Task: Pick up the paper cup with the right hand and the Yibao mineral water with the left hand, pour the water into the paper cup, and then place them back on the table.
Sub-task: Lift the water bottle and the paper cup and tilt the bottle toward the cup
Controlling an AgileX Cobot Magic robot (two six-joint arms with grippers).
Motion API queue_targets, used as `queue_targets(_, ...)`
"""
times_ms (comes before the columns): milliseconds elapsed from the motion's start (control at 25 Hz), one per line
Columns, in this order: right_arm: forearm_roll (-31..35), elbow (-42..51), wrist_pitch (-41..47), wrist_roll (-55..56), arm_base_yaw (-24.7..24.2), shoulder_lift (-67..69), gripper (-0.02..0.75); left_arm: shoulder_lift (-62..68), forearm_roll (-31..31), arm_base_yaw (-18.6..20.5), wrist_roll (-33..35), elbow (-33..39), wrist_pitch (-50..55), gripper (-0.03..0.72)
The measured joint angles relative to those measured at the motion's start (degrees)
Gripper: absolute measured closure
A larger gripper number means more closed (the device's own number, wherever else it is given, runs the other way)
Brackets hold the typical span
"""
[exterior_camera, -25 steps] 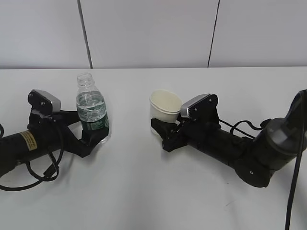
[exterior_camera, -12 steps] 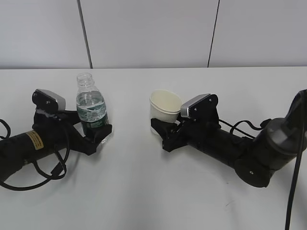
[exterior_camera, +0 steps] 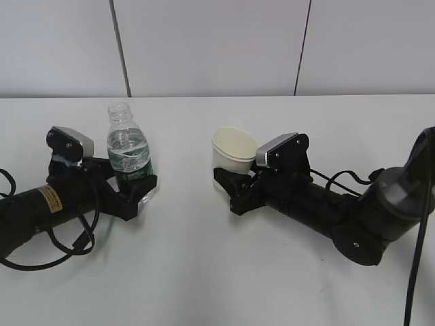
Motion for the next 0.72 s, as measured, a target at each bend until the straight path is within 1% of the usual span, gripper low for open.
queue_targets(320, 0.0, 0.0, 0.0, 0.0, 0.0, 0.0, 0.206, 0.0, 0.0, 0.0, 0.0, 0.0, -0.1, 0.207)
queue_targets(560, 0.0, 0.0, 0.0, 0.0, 0.0, 0.0, 0.206, 0.0, 0.0, 0.0, -0.1, 0.0, -0.1, 0.258)
queue_targets(720, 0.0, 0.0, 0.0, 0.0, 0.0, 0.0, 0.206, 0.0, 0.0, 0.0, -0.2, 0.0, -0.1, 0.270)
